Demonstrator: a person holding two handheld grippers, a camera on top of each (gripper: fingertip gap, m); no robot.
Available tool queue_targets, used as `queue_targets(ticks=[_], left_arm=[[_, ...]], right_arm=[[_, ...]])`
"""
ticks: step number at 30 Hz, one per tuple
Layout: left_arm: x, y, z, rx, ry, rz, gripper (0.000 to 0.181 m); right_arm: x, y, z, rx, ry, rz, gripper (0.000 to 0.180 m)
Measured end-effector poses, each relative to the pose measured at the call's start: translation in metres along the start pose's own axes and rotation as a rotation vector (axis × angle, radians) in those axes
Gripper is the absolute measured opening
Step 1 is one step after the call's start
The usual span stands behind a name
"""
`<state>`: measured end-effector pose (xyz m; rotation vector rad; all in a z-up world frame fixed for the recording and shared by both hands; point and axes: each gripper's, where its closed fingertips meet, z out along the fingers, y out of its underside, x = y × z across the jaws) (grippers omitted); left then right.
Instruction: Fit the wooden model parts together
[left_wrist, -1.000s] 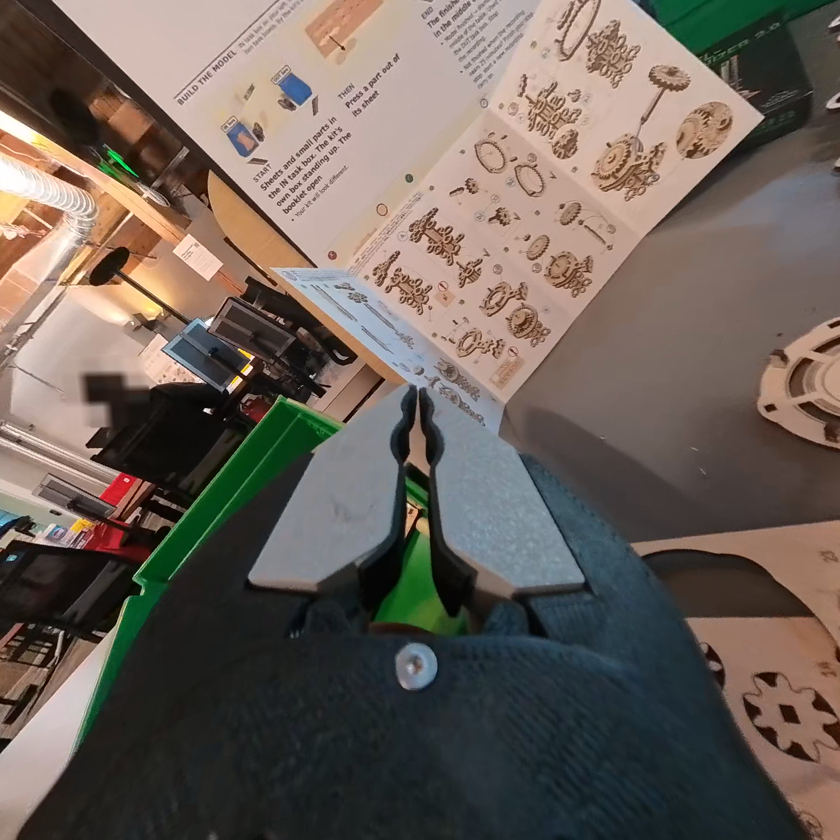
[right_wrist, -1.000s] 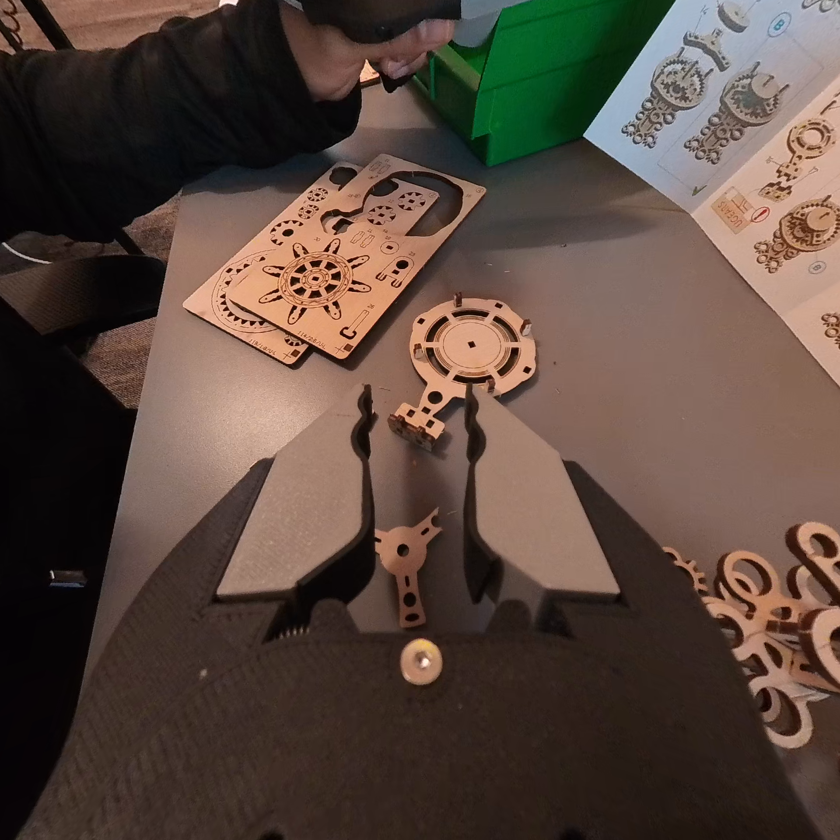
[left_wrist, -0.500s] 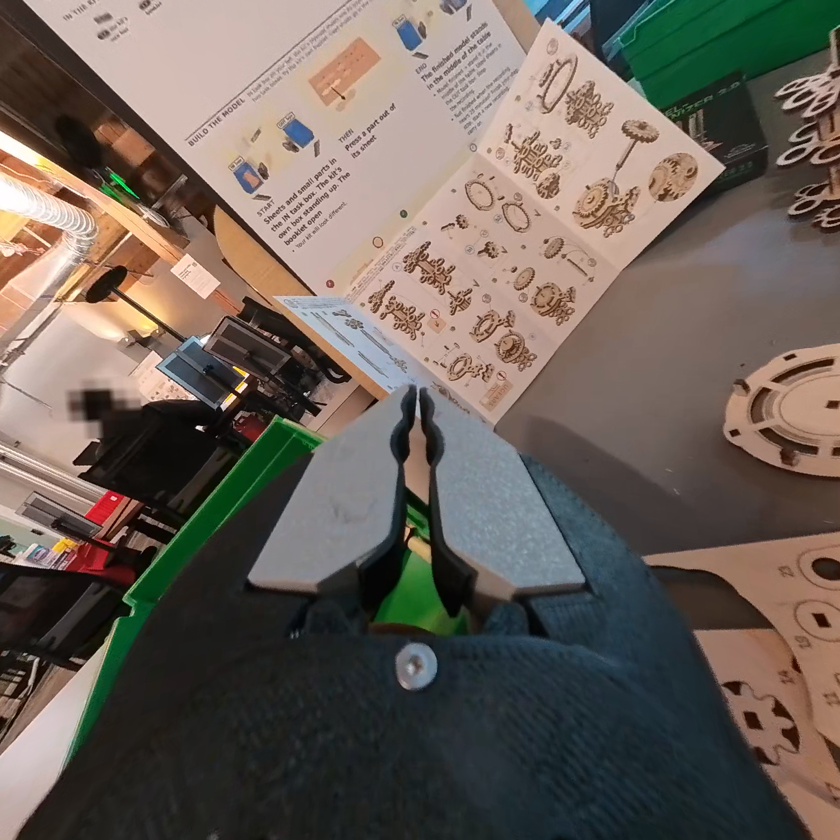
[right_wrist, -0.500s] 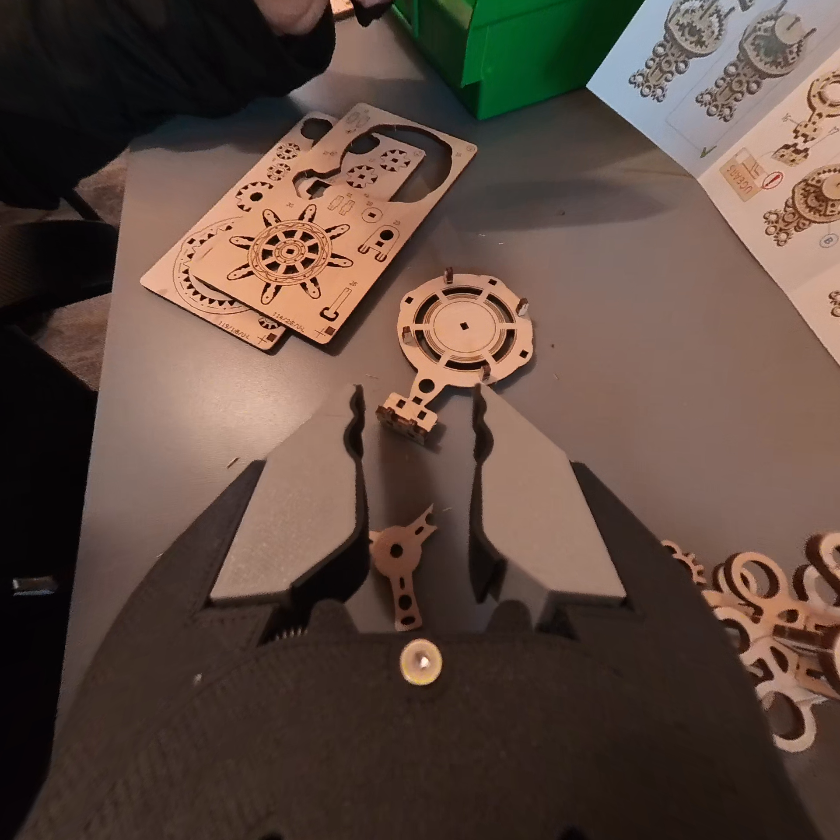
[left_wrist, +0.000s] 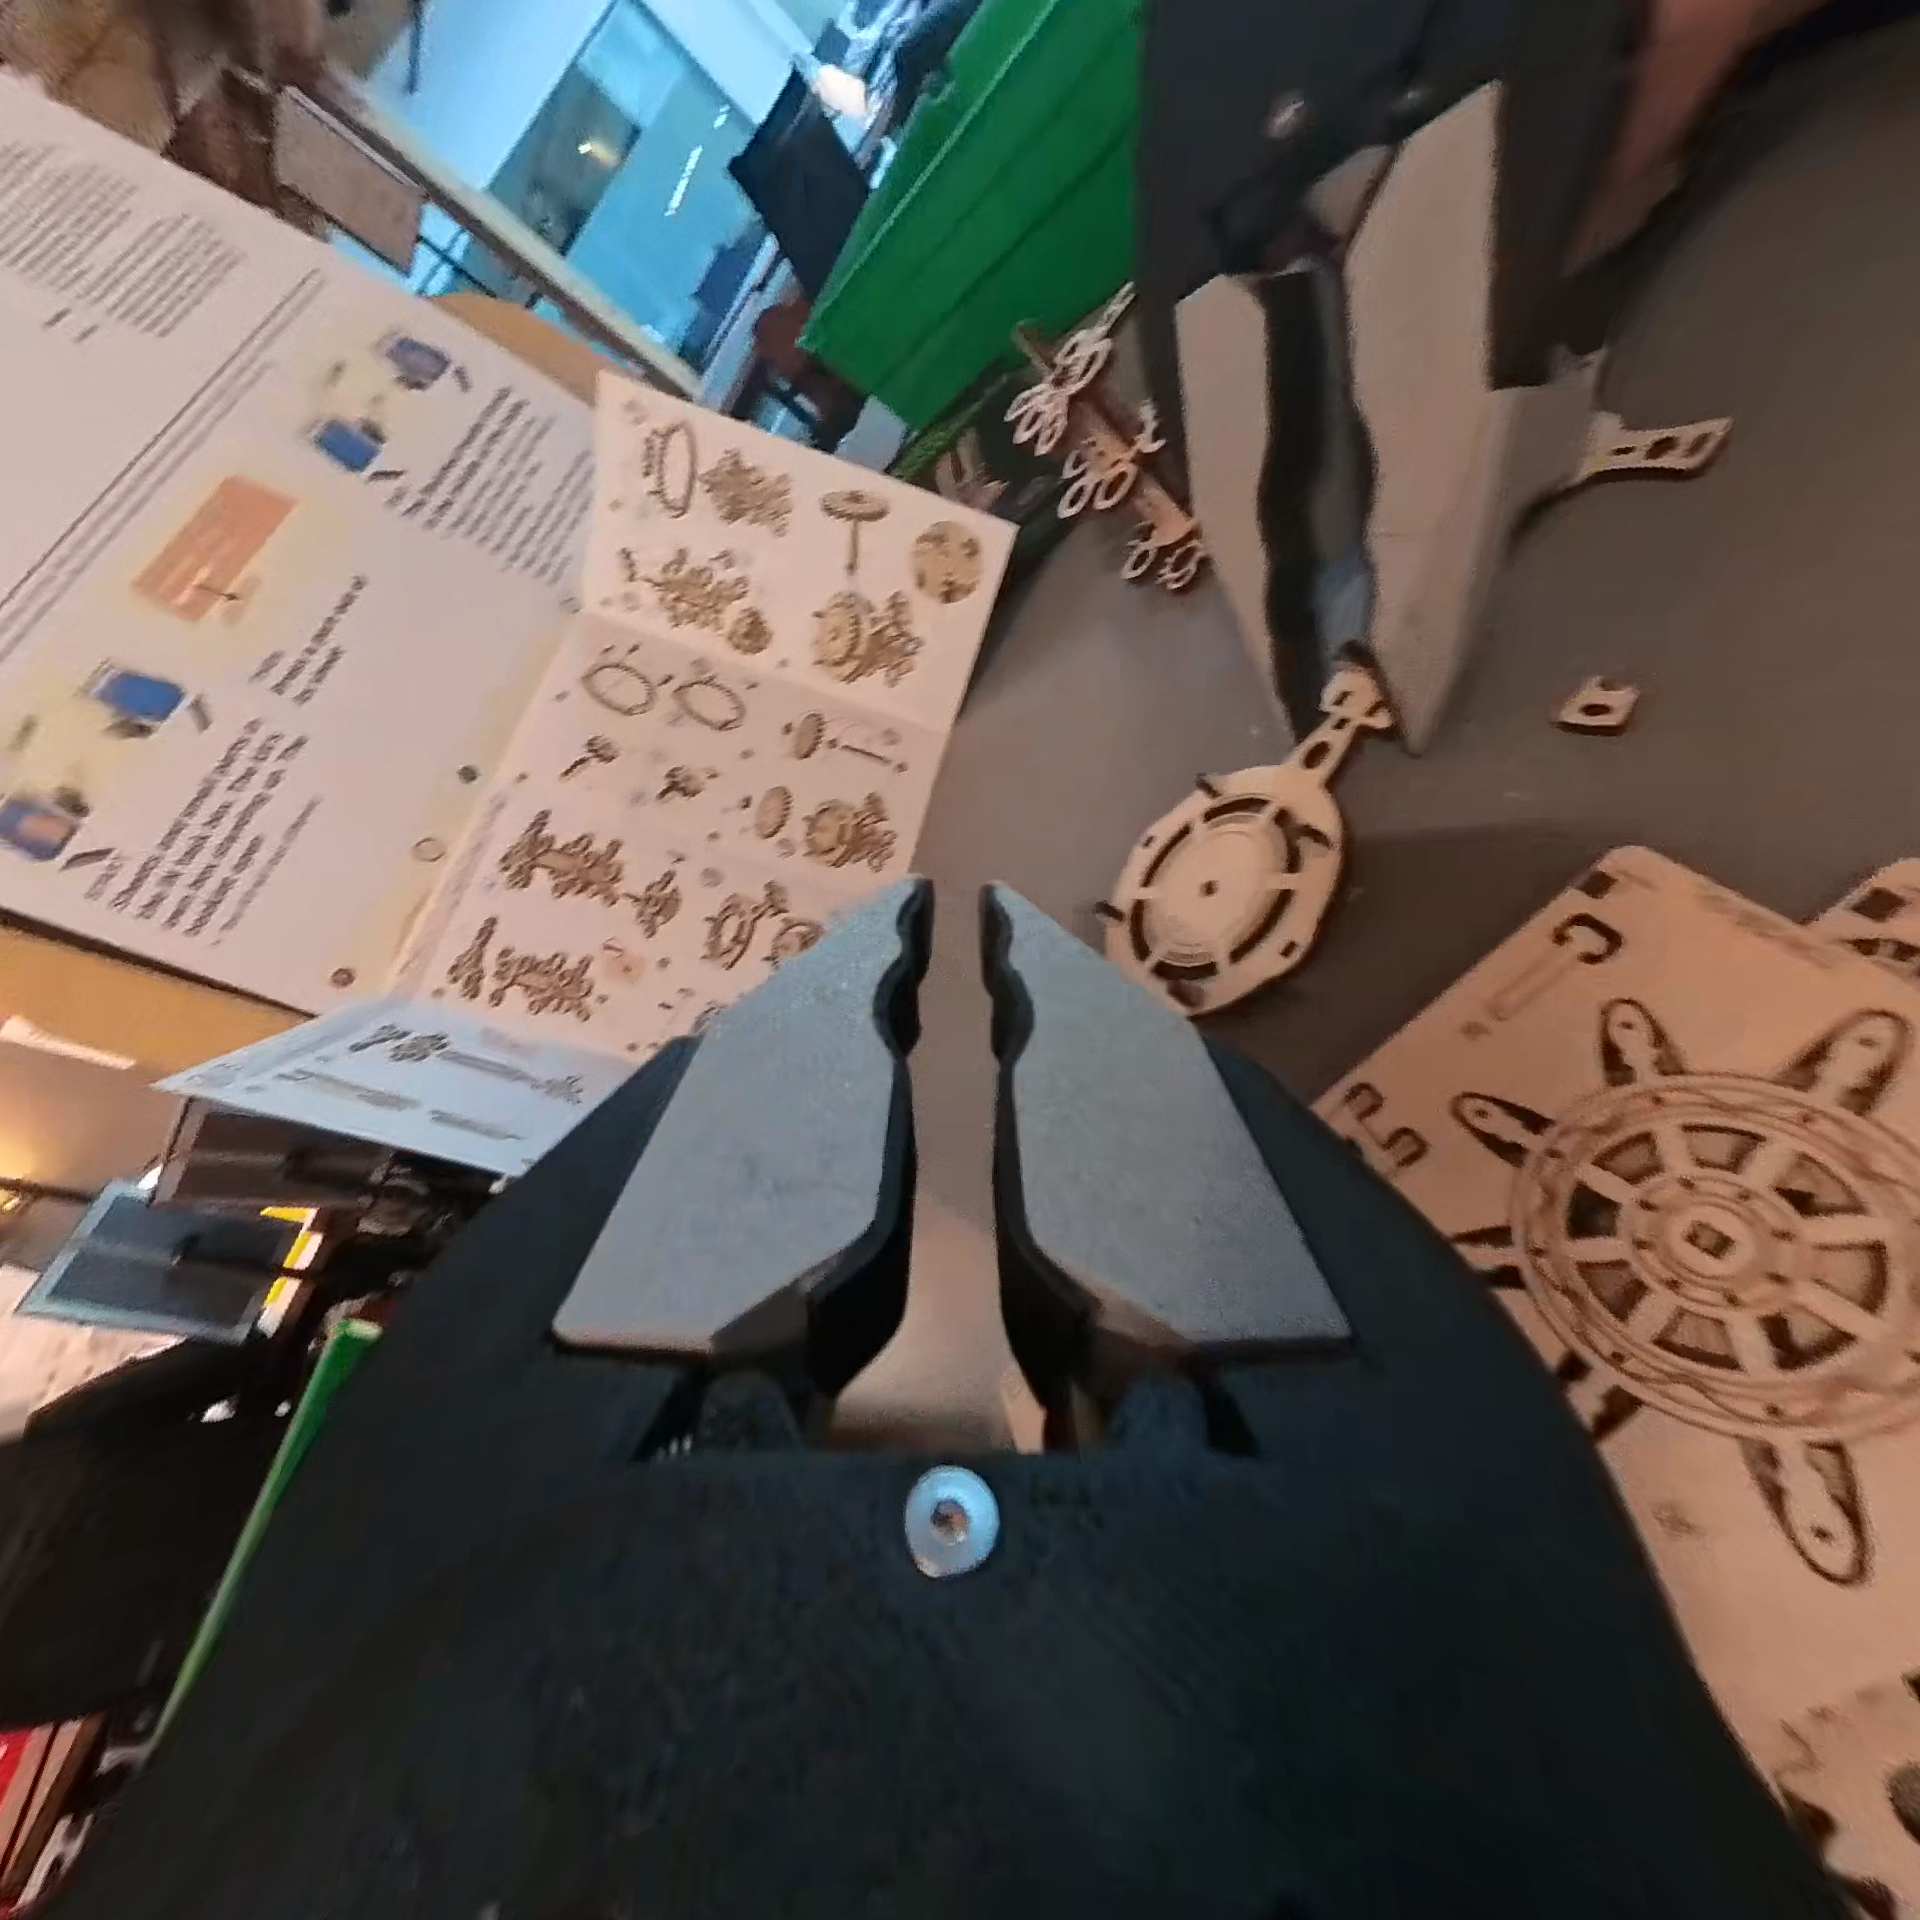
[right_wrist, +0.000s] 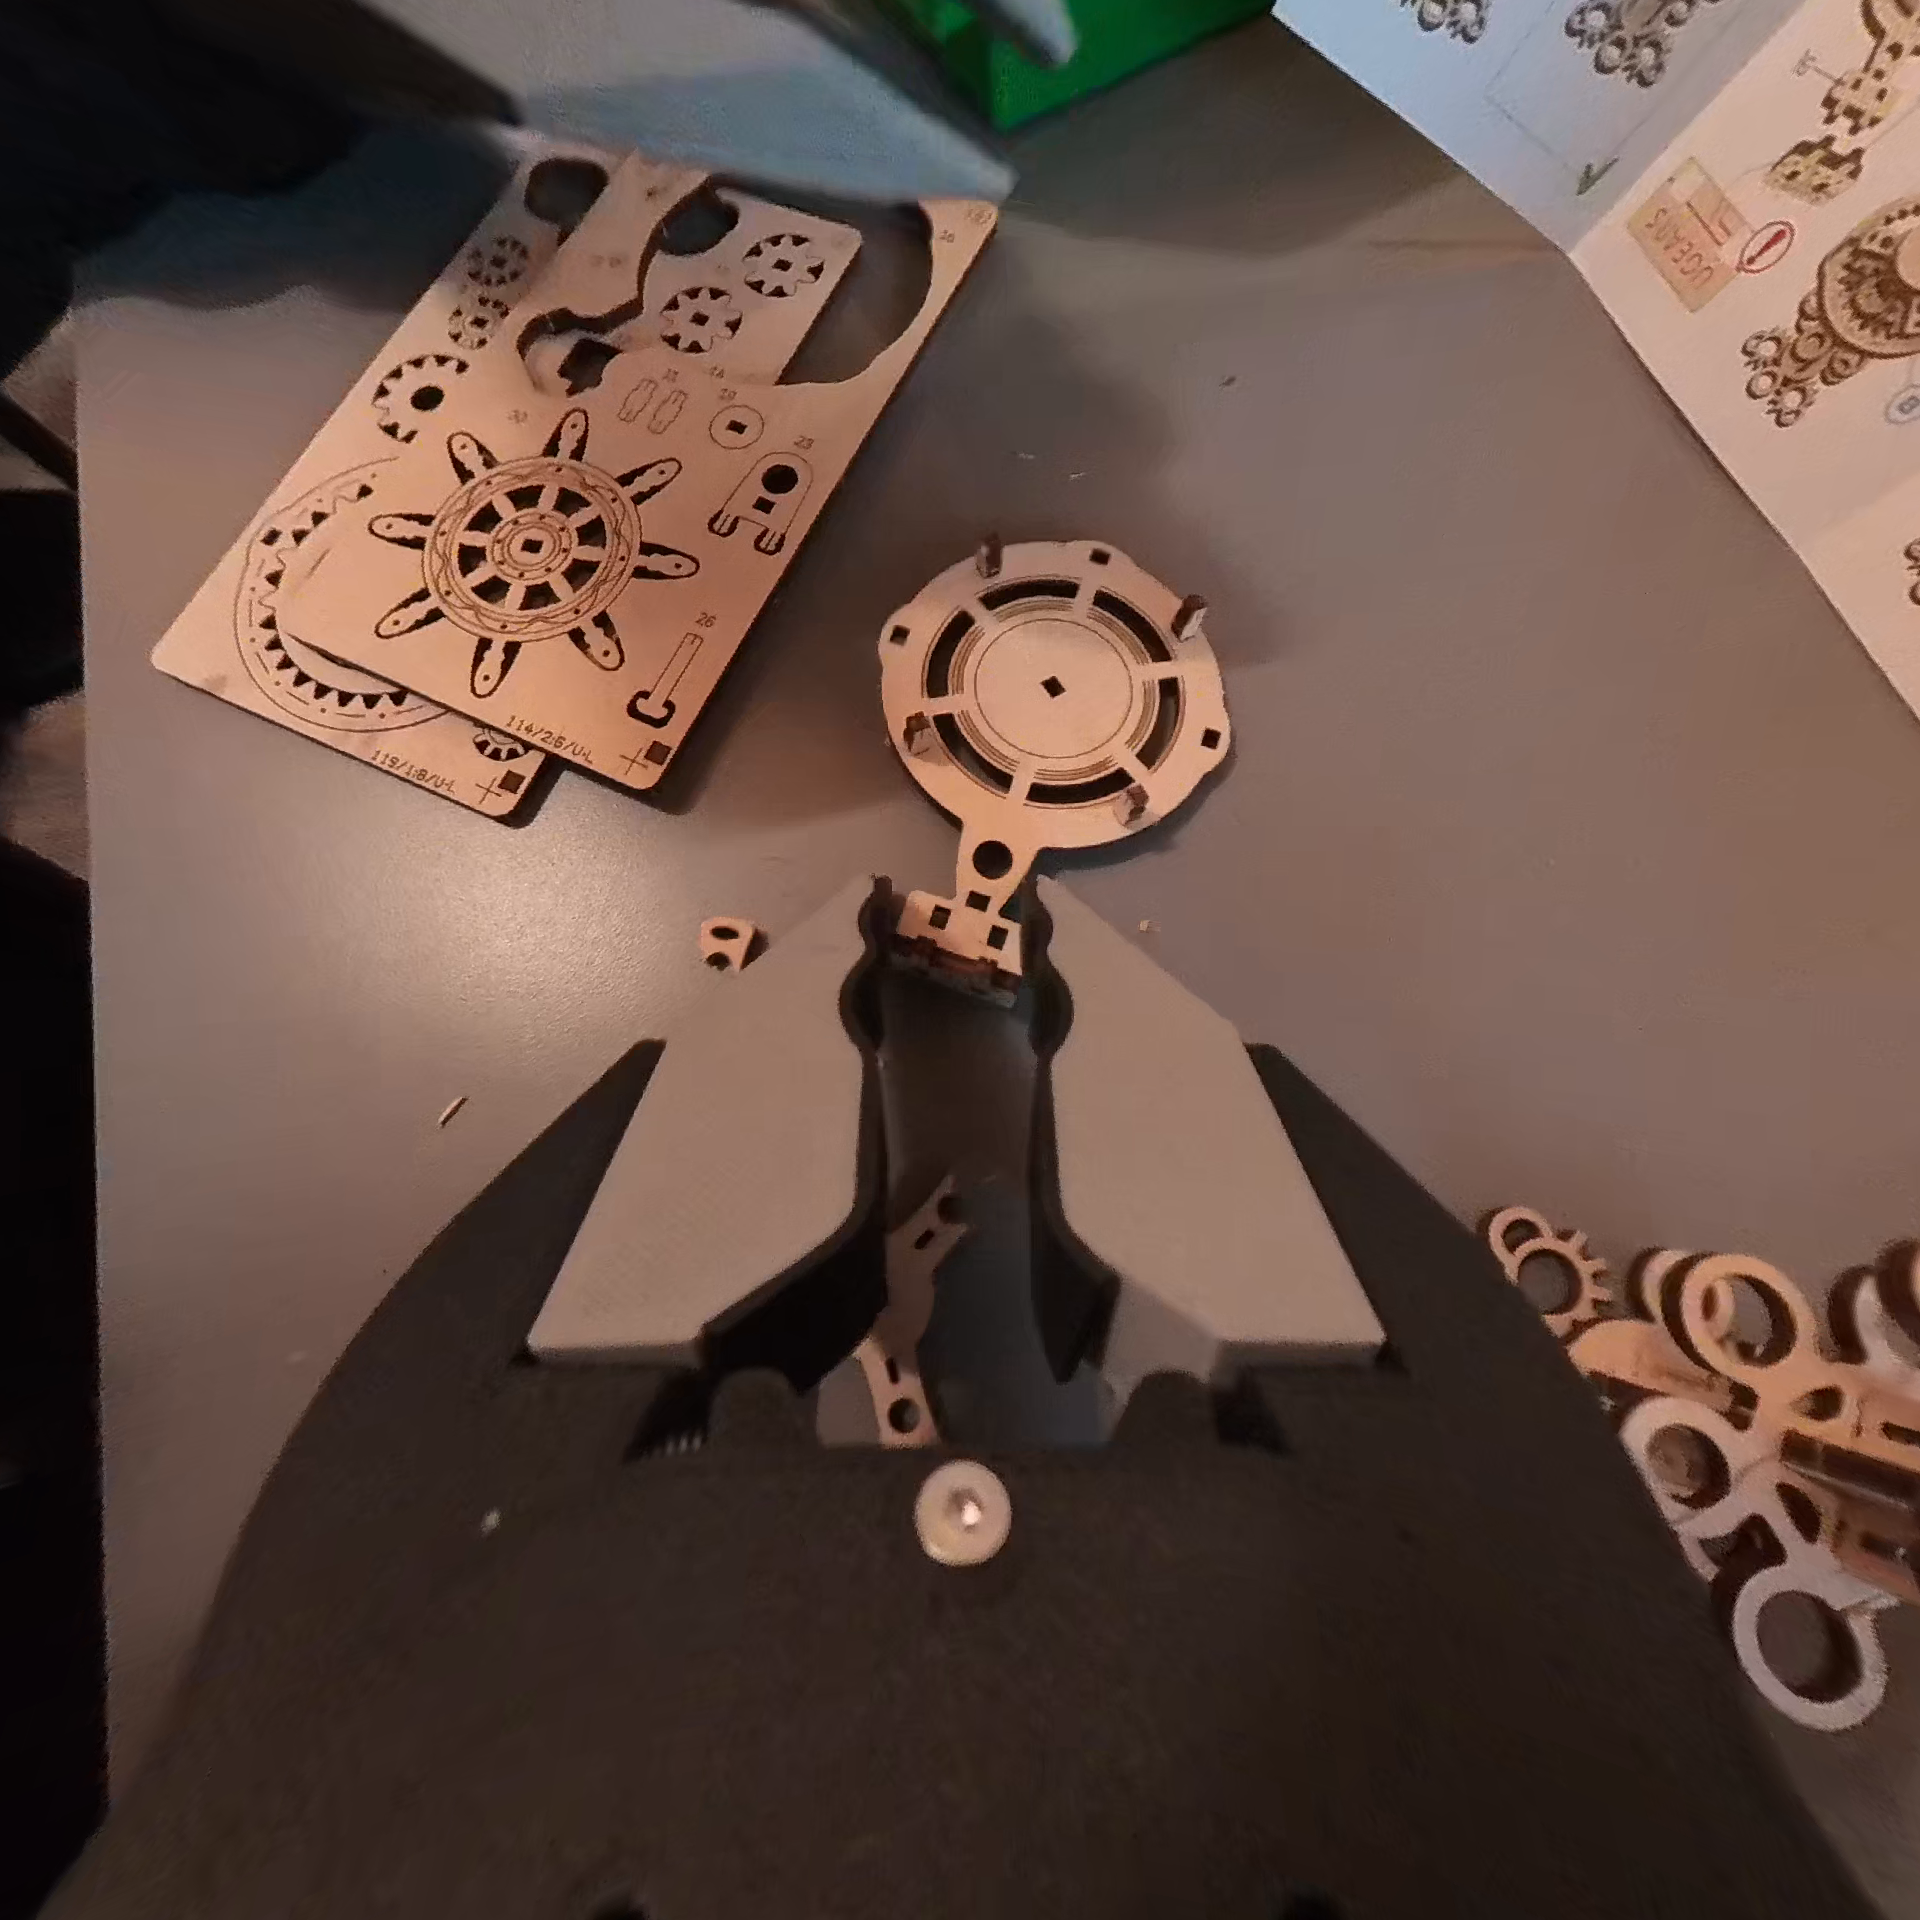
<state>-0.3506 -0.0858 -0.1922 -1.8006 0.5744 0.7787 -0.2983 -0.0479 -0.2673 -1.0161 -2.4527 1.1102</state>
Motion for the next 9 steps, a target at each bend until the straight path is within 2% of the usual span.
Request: queue_targets(ticks=[2, 4, 8, 9], left_arm=[[0.003, -0.001, -0.002, 0.014, 0.026, -0.006, 0.008], [0.004, -0.003, -0.004, 0.036, 0.041, -0.02, 0.009], [-0.001, -0.014, -0.009, 0.109, 0.053, -0.105, 0.008], [-0.003, -0.018, -0.011, 0.131, 0.06, -0.138, 0.015]], right_arm=[[0.002, -0.004, -0.004, 0.042, -0.054, 0.073, 0.016], [-0.002, -0.016, -0.014, 0.127, -0.194, 0.188, 0.017], [-0.016, -0.044, -0.05, 0.303, -0.652, 0.504, 0.017], [-0.017, -0.052, -0.064, 0.357, -0.782, 0.581, 0.016]])
